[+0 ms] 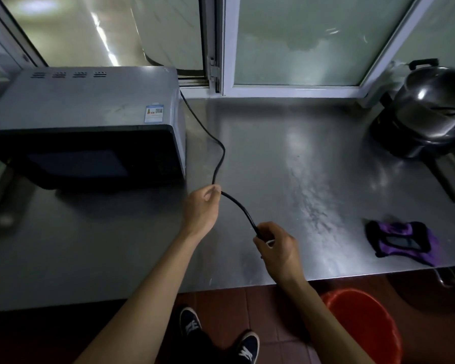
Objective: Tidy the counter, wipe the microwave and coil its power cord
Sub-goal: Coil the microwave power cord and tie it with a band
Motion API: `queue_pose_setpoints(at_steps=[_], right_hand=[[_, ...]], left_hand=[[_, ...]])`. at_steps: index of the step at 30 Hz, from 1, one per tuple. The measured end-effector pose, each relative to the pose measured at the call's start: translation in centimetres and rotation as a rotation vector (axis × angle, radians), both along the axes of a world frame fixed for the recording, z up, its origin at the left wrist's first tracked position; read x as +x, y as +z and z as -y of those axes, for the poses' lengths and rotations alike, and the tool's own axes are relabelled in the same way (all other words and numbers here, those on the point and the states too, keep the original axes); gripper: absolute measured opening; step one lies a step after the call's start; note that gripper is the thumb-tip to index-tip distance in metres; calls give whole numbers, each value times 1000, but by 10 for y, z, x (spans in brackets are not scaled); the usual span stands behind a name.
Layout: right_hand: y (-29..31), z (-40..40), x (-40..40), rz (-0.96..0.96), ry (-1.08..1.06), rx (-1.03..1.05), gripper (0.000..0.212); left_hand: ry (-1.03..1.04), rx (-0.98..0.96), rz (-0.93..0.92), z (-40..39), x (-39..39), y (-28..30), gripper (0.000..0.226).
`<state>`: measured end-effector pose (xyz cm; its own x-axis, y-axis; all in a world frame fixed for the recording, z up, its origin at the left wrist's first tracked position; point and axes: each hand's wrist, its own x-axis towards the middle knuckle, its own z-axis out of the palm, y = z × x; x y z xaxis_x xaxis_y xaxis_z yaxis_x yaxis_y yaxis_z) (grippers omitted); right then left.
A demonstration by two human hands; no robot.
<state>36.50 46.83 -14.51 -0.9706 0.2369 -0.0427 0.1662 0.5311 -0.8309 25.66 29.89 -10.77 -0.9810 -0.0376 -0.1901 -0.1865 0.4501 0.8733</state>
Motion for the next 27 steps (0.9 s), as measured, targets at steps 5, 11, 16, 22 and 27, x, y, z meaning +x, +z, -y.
queue_pose_setpoints(at_steps=[5, 11, 16, 22, 27], right_hand=[[7, -10, 4, -79, 98, 67, 11], [31, -6, 3, -231, 177, 52, 16], [38, -2, 15, -302, 213, 36, 15], [43, -6, 34, -338, 193, -48, 17], [53, -14, 42, -377, 160, -73, 18]], left_hand=[[-30, -79, -115, -5, 38, 4, 28], [-19, -91, -231, -6, 74, 11, 27], [-21, -106, -259, 4, 88, 4, 33], [-71, -234, -217, 6, 86, -4, 44], [-66, -312, -221, 7, 79, -6, 37]])
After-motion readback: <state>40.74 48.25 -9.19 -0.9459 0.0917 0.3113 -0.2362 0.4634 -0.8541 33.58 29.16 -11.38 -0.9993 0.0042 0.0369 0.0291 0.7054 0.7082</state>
